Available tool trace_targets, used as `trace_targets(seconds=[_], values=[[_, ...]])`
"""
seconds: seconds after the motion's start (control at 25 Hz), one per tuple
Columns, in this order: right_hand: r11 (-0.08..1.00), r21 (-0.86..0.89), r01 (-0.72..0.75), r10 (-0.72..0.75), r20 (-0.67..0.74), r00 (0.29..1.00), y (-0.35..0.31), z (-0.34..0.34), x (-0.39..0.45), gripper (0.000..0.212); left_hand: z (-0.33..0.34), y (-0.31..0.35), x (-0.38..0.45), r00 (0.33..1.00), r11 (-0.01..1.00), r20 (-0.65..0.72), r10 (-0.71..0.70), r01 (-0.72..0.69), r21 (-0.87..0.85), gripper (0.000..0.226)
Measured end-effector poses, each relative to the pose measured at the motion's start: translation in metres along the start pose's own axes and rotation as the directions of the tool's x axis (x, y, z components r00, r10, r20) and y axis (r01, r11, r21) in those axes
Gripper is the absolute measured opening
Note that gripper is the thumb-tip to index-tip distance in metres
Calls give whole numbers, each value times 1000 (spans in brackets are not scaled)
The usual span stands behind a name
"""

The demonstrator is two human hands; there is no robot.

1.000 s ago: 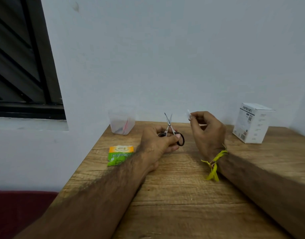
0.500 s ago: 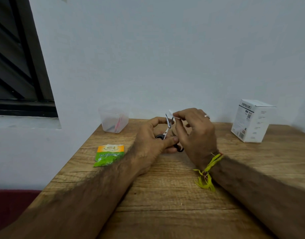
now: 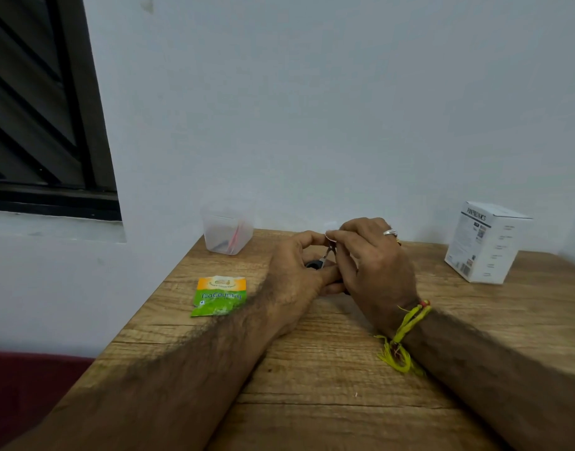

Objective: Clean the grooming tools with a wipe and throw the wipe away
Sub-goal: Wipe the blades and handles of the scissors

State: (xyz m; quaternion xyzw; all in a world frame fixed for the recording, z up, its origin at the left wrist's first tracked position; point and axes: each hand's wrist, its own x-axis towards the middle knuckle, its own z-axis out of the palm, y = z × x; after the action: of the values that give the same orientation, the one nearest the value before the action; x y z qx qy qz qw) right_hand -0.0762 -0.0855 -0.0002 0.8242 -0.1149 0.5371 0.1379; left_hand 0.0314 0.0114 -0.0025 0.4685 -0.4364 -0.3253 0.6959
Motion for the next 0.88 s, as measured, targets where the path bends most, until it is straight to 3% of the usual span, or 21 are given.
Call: trace_targets(seconds=[0.88], values=[[999, -4, -32, 32, -41, 999, 3, 2, 1, 13, 1, -4, 0, 1000, 994, 13, -6, 4, 106, 40]])
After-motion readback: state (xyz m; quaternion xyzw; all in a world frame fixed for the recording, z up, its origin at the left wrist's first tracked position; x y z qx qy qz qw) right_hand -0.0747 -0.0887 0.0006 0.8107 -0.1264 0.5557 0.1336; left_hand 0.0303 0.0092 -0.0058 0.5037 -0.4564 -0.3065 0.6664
